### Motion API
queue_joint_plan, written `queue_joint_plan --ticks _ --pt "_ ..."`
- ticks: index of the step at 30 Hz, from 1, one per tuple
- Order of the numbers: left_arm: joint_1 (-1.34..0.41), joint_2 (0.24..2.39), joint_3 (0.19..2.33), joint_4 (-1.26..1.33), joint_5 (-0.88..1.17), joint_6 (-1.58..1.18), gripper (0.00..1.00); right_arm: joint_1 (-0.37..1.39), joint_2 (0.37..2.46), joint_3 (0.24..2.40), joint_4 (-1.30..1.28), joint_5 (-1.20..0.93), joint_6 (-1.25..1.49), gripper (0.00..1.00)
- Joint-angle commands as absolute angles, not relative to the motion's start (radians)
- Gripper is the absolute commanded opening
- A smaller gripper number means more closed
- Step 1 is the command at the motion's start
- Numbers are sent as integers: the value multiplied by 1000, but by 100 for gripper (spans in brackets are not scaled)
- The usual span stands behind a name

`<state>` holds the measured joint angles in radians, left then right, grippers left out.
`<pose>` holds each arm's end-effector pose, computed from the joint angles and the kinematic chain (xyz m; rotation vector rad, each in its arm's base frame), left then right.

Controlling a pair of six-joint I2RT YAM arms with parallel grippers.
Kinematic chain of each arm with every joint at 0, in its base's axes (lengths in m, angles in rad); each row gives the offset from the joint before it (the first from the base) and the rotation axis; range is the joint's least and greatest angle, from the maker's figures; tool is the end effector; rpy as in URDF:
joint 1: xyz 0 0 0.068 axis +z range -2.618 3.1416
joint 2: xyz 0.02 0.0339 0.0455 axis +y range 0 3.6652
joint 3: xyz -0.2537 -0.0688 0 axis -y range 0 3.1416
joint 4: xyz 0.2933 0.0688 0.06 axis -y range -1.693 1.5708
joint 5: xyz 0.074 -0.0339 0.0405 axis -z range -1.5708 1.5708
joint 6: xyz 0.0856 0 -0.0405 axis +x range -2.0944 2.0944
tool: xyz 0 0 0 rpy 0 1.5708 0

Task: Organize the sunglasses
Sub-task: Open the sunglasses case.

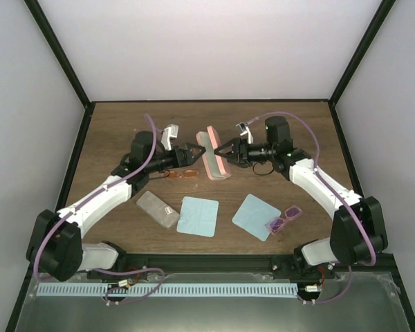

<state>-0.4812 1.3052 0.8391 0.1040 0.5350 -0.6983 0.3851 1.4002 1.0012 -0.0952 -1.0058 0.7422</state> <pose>0.3170 -0.2148 0.2278 0.1653 2.1014 -1.2672 0.3213 0.2082 0.2480 -0.3133 2.2422 1.6863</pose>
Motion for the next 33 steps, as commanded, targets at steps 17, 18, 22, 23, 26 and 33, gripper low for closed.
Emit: queue_joint_plan --ticks 17,18,22,23,26,33 --pt "-482 1321 830 31 523 -687 100 358 1353 1051 18 -1127 737 61" --pt "-481 1319 836 45 532 -692 100 360 1359 1051 19 -1129 739 61" --pt "-482 1307 845 117 564 -752 100 359 1373 1061 32 -1154 746 61" --pt "-482 1303 845 134 572 -762 100 359 1377 1066 34 -1166 747 61" --pt "-482 1302 845 179 609 -779 100 359 1398 1085 31 -1196 747 61" --pt "-481 1316 873 164 620 -774 100 358 1461 1116 100 -1248 834 61"
